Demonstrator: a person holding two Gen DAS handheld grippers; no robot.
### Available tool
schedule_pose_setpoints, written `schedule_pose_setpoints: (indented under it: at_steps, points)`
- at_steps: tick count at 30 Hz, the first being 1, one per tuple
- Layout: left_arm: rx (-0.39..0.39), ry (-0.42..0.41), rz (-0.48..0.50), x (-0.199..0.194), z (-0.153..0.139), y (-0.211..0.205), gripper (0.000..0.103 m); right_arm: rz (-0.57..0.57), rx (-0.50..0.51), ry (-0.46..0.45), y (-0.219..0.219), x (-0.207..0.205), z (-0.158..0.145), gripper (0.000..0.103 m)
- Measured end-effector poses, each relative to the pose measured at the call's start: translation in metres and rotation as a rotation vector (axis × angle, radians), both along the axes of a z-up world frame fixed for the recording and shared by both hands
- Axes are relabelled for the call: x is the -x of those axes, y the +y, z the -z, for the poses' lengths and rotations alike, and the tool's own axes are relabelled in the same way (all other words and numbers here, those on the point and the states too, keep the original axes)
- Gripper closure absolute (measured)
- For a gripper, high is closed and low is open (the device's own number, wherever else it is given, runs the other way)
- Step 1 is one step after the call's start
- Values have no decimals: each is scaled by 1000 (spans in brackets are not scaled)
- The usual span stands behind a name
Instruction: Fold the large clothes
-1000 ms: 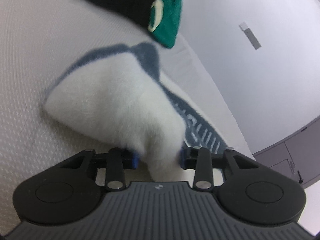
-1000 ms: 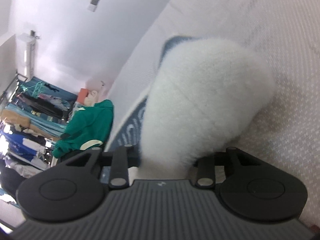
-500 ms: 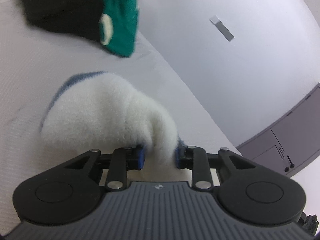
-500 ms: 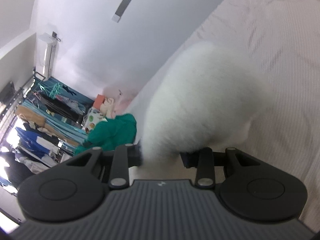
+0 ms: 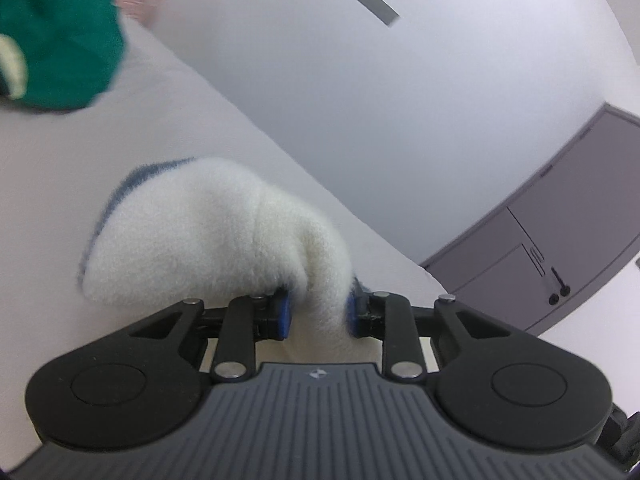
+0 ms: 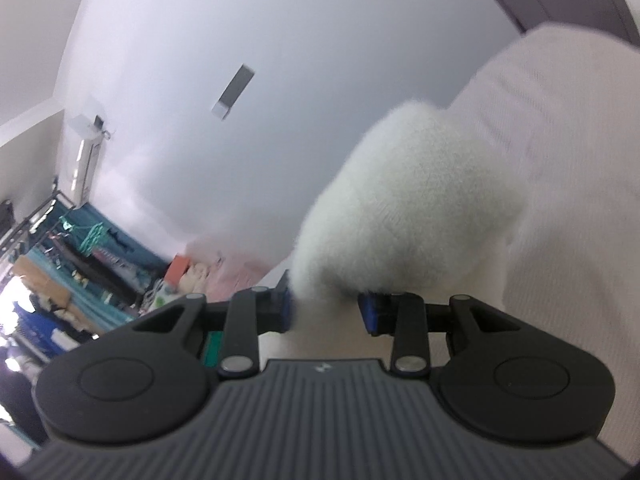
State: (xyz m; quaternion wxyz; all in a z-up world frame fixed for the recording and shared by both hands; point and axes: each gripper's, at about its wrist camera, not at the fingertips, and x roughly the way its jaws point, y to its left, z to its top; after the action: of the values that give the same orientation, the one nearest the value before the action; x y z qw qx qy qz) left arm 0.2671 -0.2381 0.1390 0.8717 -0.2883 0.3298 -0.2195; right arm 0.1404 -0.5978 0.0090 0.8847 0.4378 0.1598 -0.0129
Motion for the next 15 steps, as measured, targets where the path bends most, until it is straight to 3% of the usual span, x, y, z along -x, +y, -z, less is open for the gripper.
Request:
schedule_pose_setpoints:
  at_steps: [5, 9, 13, 15]
  points:
    - [-53, -41, 63, -46, 13, -74, 74, 62, 58, -38, -41, -27, 2, 67]
    - [-33, -31, 106, -76, 50, -114, 74, 108, 140, -158, -63, -39, 19, 85]
    - [-20, -118, 106, -81, 78, -125, 76, 112, 89, -79, -86, -51, 64, 85]
    - [15, -111, 115, -83, 89, -120, 77, 114, 74, -34, -91, -53, 87, 85]
